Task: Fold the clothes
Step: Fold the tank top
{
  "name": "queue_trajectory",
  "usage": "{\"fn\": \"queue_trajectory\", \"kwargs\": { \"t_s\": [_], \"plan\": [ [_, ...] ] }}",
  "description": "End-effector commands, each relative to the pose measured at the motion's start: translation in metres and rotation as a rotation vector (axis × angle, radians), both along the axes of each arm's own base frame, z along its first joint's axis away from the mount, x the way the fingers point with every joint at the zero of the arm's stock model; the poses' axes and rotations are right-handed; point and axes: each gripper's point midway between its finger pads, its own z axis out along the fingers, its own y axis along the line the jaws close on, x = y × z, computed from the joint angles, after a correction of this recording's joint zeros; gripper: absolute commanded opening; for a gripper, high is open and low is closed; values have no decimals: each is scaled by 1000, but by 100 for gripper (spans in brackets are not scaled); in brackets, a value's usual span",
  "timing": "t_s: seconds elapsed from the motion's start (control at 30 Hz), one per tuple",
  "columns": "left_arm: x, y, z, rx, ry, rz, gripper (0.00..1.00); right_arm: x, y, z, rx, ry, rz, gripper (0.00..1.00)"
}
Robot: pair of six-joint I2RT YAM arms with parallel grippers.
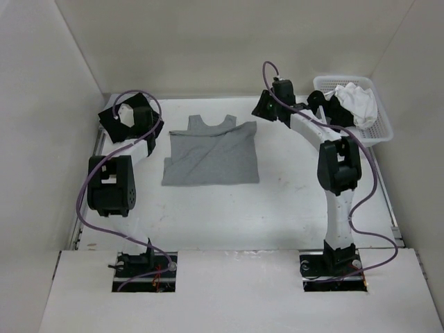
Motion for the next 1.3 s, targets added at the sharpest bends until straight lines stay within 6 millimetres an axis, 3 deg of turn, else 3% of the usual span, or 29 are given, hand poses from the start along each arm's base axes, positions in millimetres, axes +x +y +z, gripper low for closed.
{"fn": "queue_trajectory", "kwargs": {
  "t_s": [0.0,0.07,0.17,0.23,0.3,0.33,0.4,0.5,0.67,1.03,1.27],
  "plan": [
    [20,2,55,11,-155,-50,32,-3,9,14,20,-26,22,43],
    [1,-4,60,25,-160,-71,37,-19,0,14,12,-37,4,45],
    [-56,-31,43,52,-144,-98,33,-61,-9,11,11,-71,-32,43],
    [-103,-36,19,76,-106,-73,29,-97,-8,-1,36,-69,-33,28],
    [-147,-36,-7,107,-56,-60,27,-133,-4,-18,70,-52,-30,6],
    [-166,-35,-20,118,-24,-66,27,-149,-3,-27,85,-41,-33,1],
    [-203,-28,-46,121,55,-71,27,-179,-3,-41,114,-29,-40,0],
    [-239,-21,-67,79,104,-69,31,-211,-4,-50,133,-31,-44,5],
    [-251,-14,-79,-2,128,-76,39,-240,-2,-65,126,-8,-18,13],
    [-232,-22,-100,-73,161,-116,40,-245,-8,-81,148,16,-69,31],
    [-226,-21,-105,-68,179,-110,25,-244,-8,-89,196,43,-96,39]
  ]
}}
